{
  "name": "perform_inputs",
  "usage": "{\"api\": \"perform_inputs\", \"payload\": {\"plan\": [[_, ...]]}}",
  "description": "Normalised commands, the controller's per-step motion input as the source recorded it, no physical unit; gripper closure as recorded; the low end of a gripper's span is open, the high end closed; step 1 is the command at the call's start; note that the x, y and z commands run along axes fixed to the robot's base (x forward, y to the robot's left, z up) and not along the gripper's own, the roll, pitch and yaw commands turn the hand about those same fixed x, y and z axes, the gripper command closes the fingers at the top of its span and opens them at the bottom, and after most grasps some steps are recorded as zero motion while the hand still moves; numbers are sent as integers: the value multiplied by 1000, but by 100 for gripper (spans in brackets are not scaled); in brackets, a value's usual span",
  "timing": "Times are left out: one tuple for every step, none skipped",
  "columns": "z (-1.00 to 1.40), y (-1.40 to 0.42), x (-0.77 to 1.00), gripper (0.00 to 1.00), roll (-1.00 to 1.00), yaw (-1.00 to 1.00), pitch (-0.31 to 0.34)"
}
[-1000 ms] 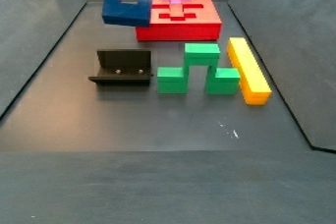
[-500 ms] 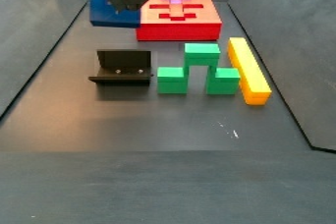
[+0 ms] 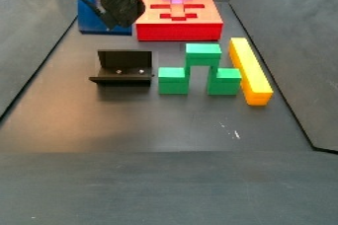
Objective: Pick up the blue object. Move up. Place the blue object on the fixture. Regrasp the blue object. Move to above the board. Insert the blue object.
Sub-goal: Place the blue object on the fixture.
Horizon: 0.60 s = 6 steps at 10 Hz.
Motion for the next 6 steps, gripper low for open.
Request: {"api": "perform_inputs", "payload": {"plan": [[-83, 197, 49, 100, 743, -60, 120], [-320, 120, 0, 100, 349, -86, 54], [-309, 231, 0, 100, 0, -100, 6], [-306, 271, 0, 100, -209, -71, 0], [-369, 309, -29, 100, -123, -49, 0], [-331, 320, -146, 100, -29, -54, 23]]}}
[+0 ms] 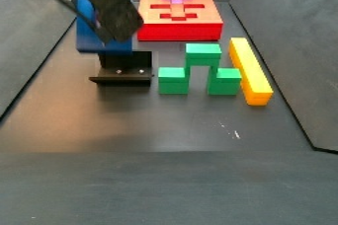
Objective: Pick up the blue object. Move up. Place the blue object on the fixture. Regrasp the blue object. Move to above the board. Insert the blue object.
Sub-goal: Place the blue object on the fixture.
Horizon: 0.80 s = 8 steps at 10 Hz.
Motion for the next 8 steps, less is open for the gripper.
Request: {"api": "perform_inputs", "payload": {"plan": [[-263, 80, -74, 100, 60, -57, 40], [-237, 0, -111, 100, 191, -49, 17], [-143, -94, -100, 100, 109, 0, 0], [-206, -57, -94, 100, 43, 0, 0], [-311, 0, -123, 100, 49, 0, 0], [-283, 0, -91, 100, 46, 0, 0], [-329, 0, -34, 100, 46, 0, 0], [-297, 0, 0, 100, 0, -3, 0]]}}
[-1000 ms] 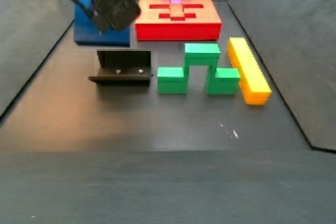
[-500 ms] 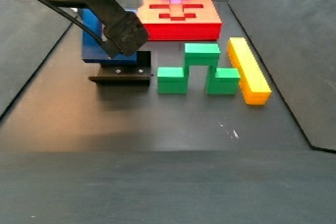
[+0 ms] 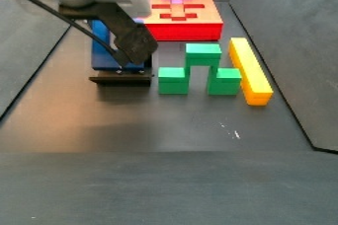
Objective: Pick up the blue object. Move up. Place the blue object on the fixture. Regrasp the blue object. Move to above the board. Insert the blue object.
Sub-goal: Place the blue object on the fixture.
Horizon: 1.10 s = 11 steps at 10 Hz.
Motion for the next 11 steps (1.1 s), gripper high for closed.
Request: {"api": "perform_inputs", "payload": {"plan": [[-223, -51, 0, 100, 57, 0, 0], [-186, -51, 0, 100, 71, -40, 0], [-194, -9, 0, 100, 66, -103, 0], [-89, 0, 0, 100, 43, -77, 0], [0, 0, 0, 100, 11, 0, 0], [0, 0, 0, 100, 54, 0, 0], [0, 0, 0, 100, 37, 0, 0], [-40, 0, 0, 100, 0, 0, 0], [-60, -29, 0, 100, 0, 0, 0], [-51, -49, 0, 100, 0, 0, 0], [-40, -89, 0, 100, 0, 0, 0]]}}
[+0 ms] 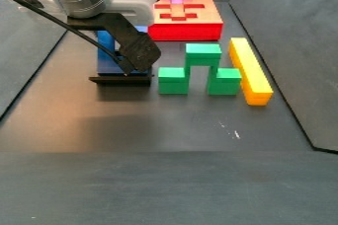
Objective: Pick up the blue object. Move up. Place the blue object on the fixture. Regrasp the blue object. Move to above the board. Insert the blue object.
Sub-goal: Place the blue object on the fixture, then regrasp the blue object.
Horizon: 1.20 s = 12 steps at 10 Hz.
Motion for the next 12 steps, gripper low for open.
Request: {"api": "perform_inputs", "payload": {"plan": [[0, 0, 0, 0, 0, 0, 0], [0, -14, 0, 0, 26, 0, 0], [303, -206, 69, 0, 469, 0, 17], [857, -169, 314, 0, 546, 0, 231], [909, -131, 329, 0, 631, 0, 257], [706, -163, 243, 0, 894, 0, 223], [540, -194, 157, 0, 1000, 0, 203], [440, -249, 163, 0, 1000, 0, 217], [251, -343, 126, 0, 1000, 0, 211], [214, -309, 80, 0, 1000, 23, 197], [169, -291, 69, 0, 1000, 17, 183], [66, -289, 51, 0, 1000, 60, 140]]}}
